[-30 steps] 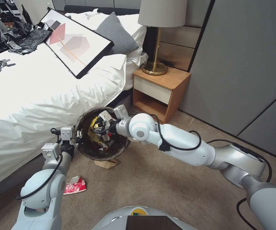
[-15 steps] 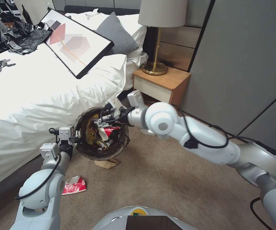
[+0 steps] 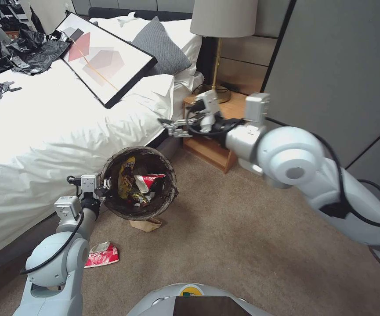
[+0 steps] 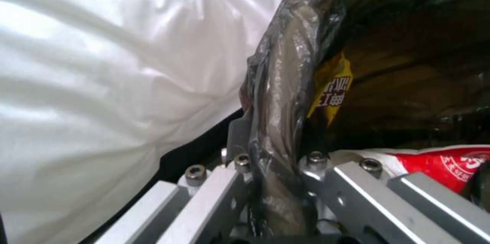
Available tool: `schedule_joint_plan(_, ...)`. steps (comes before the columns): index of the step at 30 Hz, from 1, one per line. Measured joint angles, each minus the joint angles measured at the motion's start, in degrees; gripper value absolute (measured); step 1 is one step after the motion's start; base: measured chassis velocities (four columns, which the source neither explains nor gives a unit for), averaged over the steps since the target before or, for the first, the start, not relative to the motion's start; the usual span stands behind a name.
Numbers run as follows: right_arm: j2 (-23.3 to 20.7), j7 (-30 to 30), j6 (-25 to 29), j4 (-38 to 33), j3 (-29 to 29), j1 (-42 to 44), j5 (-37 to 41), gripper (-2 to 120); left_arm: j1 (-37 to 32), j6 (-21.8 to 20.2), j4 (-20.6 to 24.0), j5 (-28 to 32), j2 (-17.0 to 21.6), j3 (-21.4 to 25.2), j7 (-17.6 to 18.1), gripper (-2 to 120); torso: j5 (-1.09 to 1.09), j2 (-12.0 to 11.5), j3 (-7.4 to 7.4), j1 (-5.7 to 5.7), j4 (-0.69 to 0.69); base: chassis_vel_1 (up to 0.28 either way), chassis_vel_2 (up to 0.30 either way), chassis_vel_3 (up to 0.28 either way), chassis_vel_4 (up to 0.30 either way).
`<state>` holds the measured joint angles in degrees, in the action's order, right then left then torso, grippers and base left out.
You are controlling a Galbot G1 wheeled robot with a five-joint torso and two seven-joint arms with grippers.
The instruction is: Pick up the trash bin, then pick up the garbage from the floor and place it into the trash bin.
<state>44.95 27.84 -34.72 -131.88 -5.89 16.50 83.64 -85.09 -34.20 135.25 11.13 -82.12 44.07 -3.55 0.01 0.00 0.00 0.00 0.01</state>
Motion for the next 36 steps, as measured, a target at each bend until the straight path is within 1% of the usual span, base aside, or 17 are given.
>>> schedule_joint_plan(2,-2.65,-0.48,-0.14,-2.09,5.77,6.19,-0.81,100,-0.05,0.0,-0.05,0.28,0.23,0.38,0.0,0,0.03,0.0,0.0,0.0,-0.03,0.0,0.0,0.0,0.0)
schedule_joint_plan(6,-4.65,-0.25,0.26,-3.87,10.0,11.47,-2.96,100,-0.13,0.0,-0.07,0.54,0.45,0.7,-0.01,0,0.0,0.0,0.0,0.0,-0.02,0.0,0.0,0.0,0.0)
schedule_joint_plan(8,-5.16,-0.78,1.89,-4.04,13.6,16.74,-9.85,100,-0.05,0.0,-0.11,0.67,0.51,0.8,-0.01,0,0.01,0.0,0.0,0.0,-0.01,0.0,0.0,0.0,0.0)
schedule_joint_plan(9,-5.16,-0.78,1.89,-4.04,13.6,16.74,-9.85,100,-0.05,0.0,-0.11,0.67,0.51,0.8,-0.01,0,0.01,0.0,0.0,0.0,-0.01,0.0,0.0,0.0,0.0)
schedule_joint_plan(11,-3.75,-3.05,4.45,-2.08,16.91,23.34,-19.34,100,0.05,0.01,-0.21,0.42,0.47,0.87,-0.49,0,0.0,0.0,0.0,0.0,0.01,0.0,0.0,0.0,0.0)
schedule_joint_plan(12,-3.75,-3.05,4.45,-2.08,16.91,23.34,-19.34,100,0.05,0.01,-0.21,0.42,0.47,0.87,-0.49,0,0.0,0.0,0.0,0.0,0.01,0.0,0.0,0.0,0.0)
schedule_joint_plan(14,-0.48,-6.67,8.92,0.92,19.8,30.99,-29.77,100,0.01,0.12,-0.25,-0.06,0.51,0.89,-0.94,0,-0.01,0.0,0.0,0.0,-0.01,0.0,0.0,0.0,0.0)
schedule_joint_plan(15,-0.48,-6.67,8.92,0.92,19.8,30.99,-29.77,100,0.01,0.12,-0.25,-0.06,0.51,0.89,-0.94,0,-0.01,0.0,0.0,0.0,-0.01,0.0,0.0,0.0,0.0)
schedule_joint_plan(17,3.96,-9.65,13.29,3.7,23.07,38.25,-40.48,100,-0.01,0.39,-0.29,-0.24,0.69,1.02,-1.02,0,0.02,0.0,0.0,0.0,0.0,0.0,0.0,0.0,0.0)
schedule_joint_plan(18,3.96,-9.65,13.29,3.7,23.07,38.25,-40.48,100,-0.01,0.39,-0.29,-0.24,0.69,1.02,-1.02,0,0.02,0.0,0.0,0.0,0.0,0.0,0.0,0.0,0.0)
schedule_joint_plan(22,8.75,-10.68,16.83,6.32,26.9,46.8,-47.52,100,-0.15,0.9,-0.29,-0.16,0.74,1.09,-0.81,0,0.01,0.0,0.0,0.0,0.0,0.0,0.0,0.0,0.0)
schedule_joint_plan(25,13.16,-10.67,21.89,8.99,29.15,54.55,-55.38,100,-0.41,1.39,-0.31,0.07,0.41,1.04,0.51,0,0.0,0.0,0.0,0.0,-0.02,0.0,0.0,0.0,0.0)
schedule_joint_plan(26,13.16,-10.67,21.89,8.99,29.15,54.55,-55.38,100,-0.41,1.39,-0.31,0.07,0.41,1.04,0.51,0,0.0,0.0,0.0,0.0,-0.02,0.0,0.0,0.0,0.0)
schedule_joint_plan(28,18.73,-9.99,25.44,10.34,29.92,58.31,-60.98,100,-0.65,3.03,-0.46,-0.59,-0.2,0.74,0.79,0,-0.03,0.0,0.0,0.0,-0.02,0.0,0.0,0.0,0.0)
schedule_joint_plan(29,18.73,-9.99,25.44,10.34,29.92,58.31,-60.98,100,-0.65,3.03,-0.46,-0.59,-0.2,0.74,0.79,0,-0.03,0.0,0.0,0.0,-0.02,0.0,0.0,0.0,0.0)
schedule_joint_plan(32,25.25,-9.25,29.2,12.12,29.99,60.64,-69.43,100,-1.1,4.63,-0.48,-1.07,-0.82,0.49,1.15,0,-0.01,0.0,0.0,0.0,0.01,0.0,0.0,0.0,0.0)
schedule_joint_plan(36,28.39,-8.62,29.98,13.28,30.44,62.01,-72.47,100,-1.6,5.24,-0.52,-1.06,-0.96,0.48,1.32,0,-0.02,0.0,0.0,0.0,0.0,0.0,0.0,0.0,0.0)
